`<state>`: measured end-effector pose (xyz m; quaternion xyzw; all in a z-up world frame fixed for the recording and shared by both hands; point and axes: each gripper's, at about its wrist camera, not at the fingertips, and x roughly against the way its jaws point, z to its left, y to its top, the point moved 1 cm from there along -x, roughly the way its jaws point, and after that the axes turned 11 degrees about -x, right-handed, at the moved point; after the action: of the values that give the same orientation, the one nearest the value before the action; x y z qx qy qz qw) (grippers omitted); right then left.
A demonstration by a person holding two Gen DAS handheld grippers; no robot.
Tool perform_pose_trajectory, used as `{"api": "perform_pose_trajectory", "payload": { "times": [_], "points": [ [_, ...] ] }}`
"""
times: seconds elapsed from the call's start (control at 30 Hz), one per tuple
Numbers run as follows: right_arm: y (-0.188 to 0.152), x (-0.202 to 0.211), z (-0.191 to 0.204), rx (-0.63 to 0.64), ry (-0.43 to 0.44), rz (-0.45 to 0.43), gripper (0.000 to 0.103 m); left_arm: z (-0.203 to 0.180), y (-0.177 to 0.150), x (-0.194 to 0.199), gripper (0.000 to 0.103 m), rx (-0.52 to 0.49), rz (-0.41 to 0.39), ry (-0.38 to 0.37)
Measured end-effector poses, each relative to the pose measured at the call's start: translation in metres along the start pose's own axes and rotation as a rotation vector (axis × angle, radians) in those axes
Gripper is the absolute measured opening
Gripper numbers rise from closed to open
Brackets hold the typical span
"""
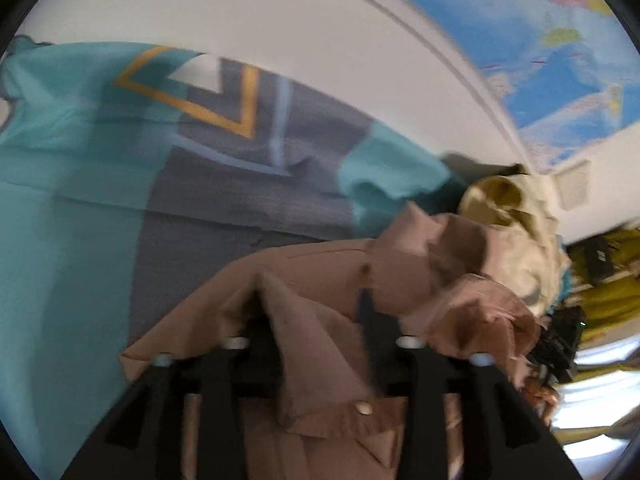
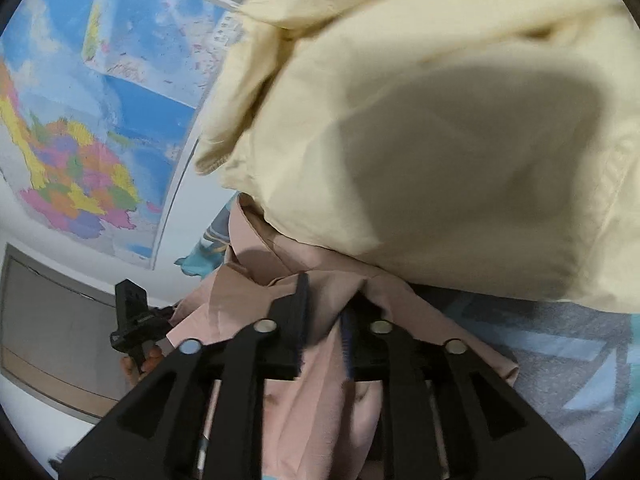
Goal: Fold large clothes
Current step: 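Fold the hem up toward the collar with both grippers and release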
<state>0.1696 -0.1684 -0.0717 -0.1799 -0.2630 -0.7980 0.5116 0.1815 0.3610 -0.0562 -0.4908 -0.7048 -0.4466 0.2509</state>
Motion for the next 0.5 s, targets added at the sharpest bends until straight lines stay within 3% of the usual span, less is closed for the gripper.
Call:
{"api": "perform_pose_trajectory", "payload": {
  "times": [0.03, 0.13, 0.2, 0.27, 0.33, 0.4, 0.5],
  "points": [
    [-0.004, 0.005, 0.005, 0.028, -0.013, -0.015, 0.030, -0.003, -0.003, 0.009, 0.064, -0.017, -0.030, 0.001],
    [-0.024, 0.024, 0.028, 0.158, -0.065, -0.091, 0.058, -0.018, -0.018, 0.037, 0.078, -0.114, -0.119, 0.042],
    [-0.042, 0.035, 0.044, 0.259, -0.099, -0.143, 0.062, -0.031, -0.033, 0.051, 0.080, -0.177, -0.159, 0.068],
    [-0.055, 0.045, 0.056, 0.332, -0.143, -0.222, 0.082, -0.051, -0.053, 0.062, 0.081, -0.309, -0.190, 0.159],
    [-0.063, 0.054, 0.066, 0.401, -0.192, -0.299, 0.092, -0.066, -0.070, 0.062, 0.082, -0.404, -0.185, 0.228],
    [-0.068, 0.054, 0.072, 0.434, -0.163, -0.274, 0.089, -0.077, -0.082, 0.054, 0.082, -0.476, -0.167, 0.279],
    [-0.086, 0.034, 0.086, 0.543, -0.150, -0.167, 0.088, -0.092, -0.090, 0.030, 0.082, -0.584, -0.118, 0.326]
  ]
}}
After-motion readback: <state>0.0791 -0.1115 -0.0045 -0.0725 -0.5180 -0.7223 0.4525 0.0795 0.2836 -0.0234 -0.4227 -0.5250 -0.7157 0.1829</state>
